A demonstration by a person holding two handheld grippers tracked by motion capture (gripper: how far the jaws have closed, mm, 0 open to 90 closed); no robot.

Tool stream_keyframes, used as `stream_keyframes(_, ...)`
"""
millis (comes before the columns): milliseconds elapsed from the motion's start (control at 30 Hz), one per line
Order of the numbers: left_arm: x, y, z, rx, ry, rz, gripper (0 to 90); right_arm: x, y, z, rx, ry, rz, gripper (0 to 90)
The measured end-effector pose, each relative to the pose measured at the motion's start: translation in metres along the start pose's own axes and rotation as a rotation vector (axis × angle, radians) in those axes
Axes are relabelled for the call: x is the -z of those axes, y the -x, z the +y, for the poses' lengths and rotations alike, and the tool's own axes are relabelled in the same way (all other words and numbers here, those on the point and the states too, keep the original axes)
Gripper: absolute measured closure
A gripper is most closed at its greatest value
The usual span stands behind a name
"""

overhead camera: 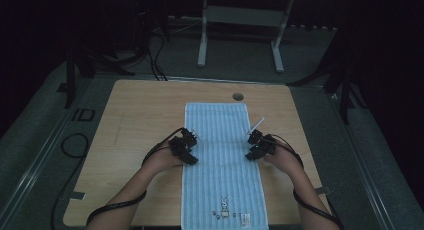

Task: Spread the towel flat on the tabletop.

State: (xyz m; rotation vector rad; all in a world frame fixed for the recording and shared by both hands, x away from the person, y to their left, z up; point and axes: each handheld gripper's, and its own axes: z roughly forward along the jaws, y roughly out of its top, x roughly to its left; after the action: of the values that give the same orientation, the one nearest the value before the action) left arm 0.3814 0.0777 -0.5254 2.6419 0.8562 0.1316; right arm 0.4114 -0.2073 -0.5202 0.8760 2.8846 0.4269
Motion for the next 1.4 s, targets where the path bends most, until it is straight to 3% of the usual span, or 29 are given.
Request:
stream_keyframes(133,0.005,0.006,-0.002,-0.023,-0.021,0.023,46.3,0.002,-0.005,-0.001,0.007,-0.018,-0.013,54.6)
stream_keyframes(367,0.027,0.034,-0.016,-0.073,0.006,-0.008,46.3,0.020,-0.025,-0.015,0.047,0.008,0.009,55.2)
stream_keyframes(433,0.029,0.041,-0.023,-0.095,-0.002,-0.020,46.2,0.023,-0.032,-0.021,0.050,0.020,0.022,55.2)
stream_keyframes(567,0.026,0.050,-0.033,-0.095,-0.003,-0.041,45.5,0.024,-0.048,-0.035,0.065,0.020,0.029,54.9)
stream_keyframes(667,0.020,0.054,-0.039,-0.107,-0.024,-0.036,42.4,0.020,-0.058,-0.044,0.078,0.003,0.040,53.8)
stream_keyframes(733,0.017,0.055,-0.041,-0.106,-0.028,-0.036,42.4,0.016,-0.064,-0.050,0.093,-0.020,0.017,51.4)
stream_keyframes(800,0.015,0.056,-0.043,-0.109,-0.026,-0.037,41.5,0.016,-0.065,-0.053,0.076,-0.008,0.017,51.4)
stream_keyframes(1167,0.019,0.068,-0.052,-0.131,-0.042,-0.040,41.4,0.020,-0.087,-0.066,0.095,-0.017,0.013,49.4)
stream_keyframes(1400,0.026,0.074,-0.059,-0.152,-0.045,-0.046,41.3,0.025,-0.090,-0.070,0.123,-0.031,0.041,48.2)
